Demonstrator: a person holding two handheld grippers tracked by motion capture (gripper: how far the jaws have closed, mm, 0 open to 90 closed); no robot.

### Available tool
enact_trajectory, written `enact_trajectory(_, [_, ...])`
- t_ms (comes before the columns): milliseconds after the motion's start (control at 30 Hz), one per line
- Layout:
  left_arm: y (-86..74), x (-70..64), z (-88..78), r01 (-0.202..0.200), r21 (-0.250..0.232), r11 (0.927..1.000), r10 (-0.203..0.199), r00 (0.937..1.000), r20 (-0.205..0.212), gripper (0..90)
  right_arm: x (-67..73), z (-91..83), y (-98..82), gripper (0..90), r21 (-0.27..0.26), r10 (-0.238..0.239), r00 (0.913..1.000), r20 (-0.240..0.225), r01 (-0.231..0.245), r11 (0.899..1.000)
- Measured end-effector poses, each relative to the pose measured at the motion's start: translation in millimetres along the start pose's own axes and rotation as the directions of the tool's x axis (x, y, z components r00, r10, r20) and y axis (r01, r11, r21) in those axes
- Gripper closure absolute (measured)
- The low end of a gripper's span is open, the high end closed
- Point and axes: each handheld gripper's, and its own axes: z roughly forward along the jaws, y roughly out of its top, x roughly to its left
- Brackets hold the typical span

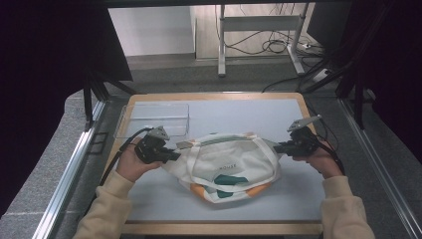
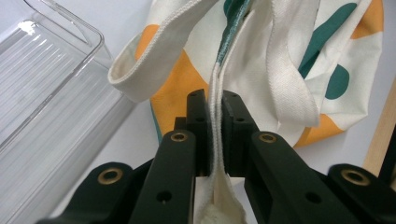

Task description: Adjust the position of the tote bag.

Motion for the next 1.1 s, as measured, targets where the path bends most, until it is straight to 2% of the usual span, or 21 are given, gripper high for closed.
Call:
enact_trajectory(133, [0.9, 2.6, 2.0, 0.004, -0.001, 1.0, -0.004, 1.0, -0.003, 83.6, 6.6, -6.6, -3.4, 80.3, 0.004, -0.004, 1.0, 0.0, 0.004, 1.0])
enact_trajectory(333, [3.3, 4.8, 5.8, 0.009, -0.008, 0.9999, -0.009, 0.9999, 0.006, 83.3, 15.4, -17.9, -13.8, 80.4, -0.018, -0.013, 0.9999, 0.0, 0.013, 1.0])
enact_trajectory(600, [-0.4, 1.6, 7.2, 0.008, -0.002, 1.0, -0.008, 0.9998, 0.02, 82.1, 15.3, -12.1, -23.4, 80.0, -0.038, 0.007, 1.0, -0.002, -0.007, 0.999])
enact_trajectory(867, [-1.6, -1.2, 5.3, 0.004, -0.004, 1.0, -0.004, 0.9998, 0.021, 80.9, 16.2, -12.4, -23.8, 78.8, -0.042, 0.012, 0.9999, 0.002, -0.012, 0.999])
enact_trajectory(967, [-2.0, -2.7, 2.2, -0.008, -0.022, 0.9997, 0.008, 0.9998, 0.018, 76.0, 16.5, -13.4, -24.4, 72.1, -0.052, 0.011, 0.9998, 0.013, -0.011, 0.999])
enact_trajectory(1000, [-2.2, -3.2, -0.1, -0.011, -0.039, 0.9992, 0.011, 0.9998, 0.013, 71.4, 16.9, -14.7, -24.2, 67.9, -0.065, 0.012, 0.9998, 0.017, -0.011, 0.998])
enact_trajectory(1033, [-2.2, -3.3, -3.4, -0.012, -0.056, 0.9984, 0.013, 0.9998, 0.014, 62.4, 18.9, -17.8, -23.5, 57.0, -0.096, 0.013, 0.9997, 0.02, -0.011, 0.995])
enact_trajectory(1067, [-2.2, -3.1, -7.1, -0.009, -0.077, 0.997, 0.01, 0.9999, 0.013, 59.3, 20.5, -19.6, -22.8, 52.6, -0.11, 0.022, 0.9993, 0.031, -0.018, 0.994])
enact_trajectory(1100, [-2.3, -2.7, -11.1, -0.011, -0.092, 0.9957, 0.013, 0.9998, 0.013, 59.3, 20.5, -19.6, -22.8, 52.6, -0.11, 0.022, 0.9993, 0.031, -0.018, 0.994])
